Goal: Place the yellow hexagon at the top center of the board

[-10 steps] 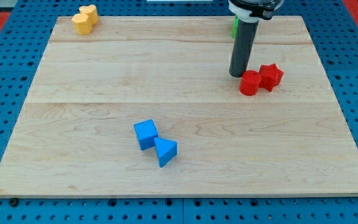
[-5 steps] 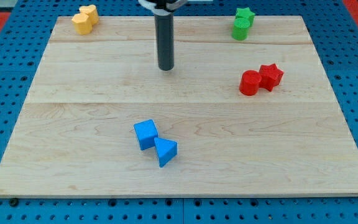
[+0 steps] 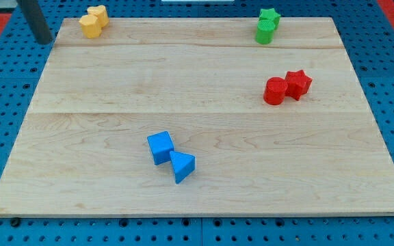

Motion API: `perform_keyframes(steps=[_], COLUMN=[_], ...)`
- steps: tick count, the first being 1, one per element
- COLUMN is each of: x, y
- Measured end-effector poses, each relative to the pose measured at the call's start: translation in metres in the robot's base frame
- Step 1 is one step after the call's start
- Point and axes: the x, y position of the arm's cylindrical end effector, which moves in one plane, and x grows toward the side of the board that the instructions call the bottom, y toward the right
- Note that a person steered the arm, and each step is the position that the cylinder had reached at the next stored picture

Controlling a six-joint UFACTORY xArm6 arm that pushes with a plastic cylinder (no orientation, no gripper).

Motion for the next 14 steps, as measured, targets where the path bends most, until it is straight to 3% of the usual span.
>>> perform_keyframes(steps=[1, 4, 8, 11, 13, 14], x=[-0.054, -0.054, -0.023, 0.012, 0.010, 0.035], y=[0.007, 0.107, 0.075, 0.121, 0.191, 0.198])
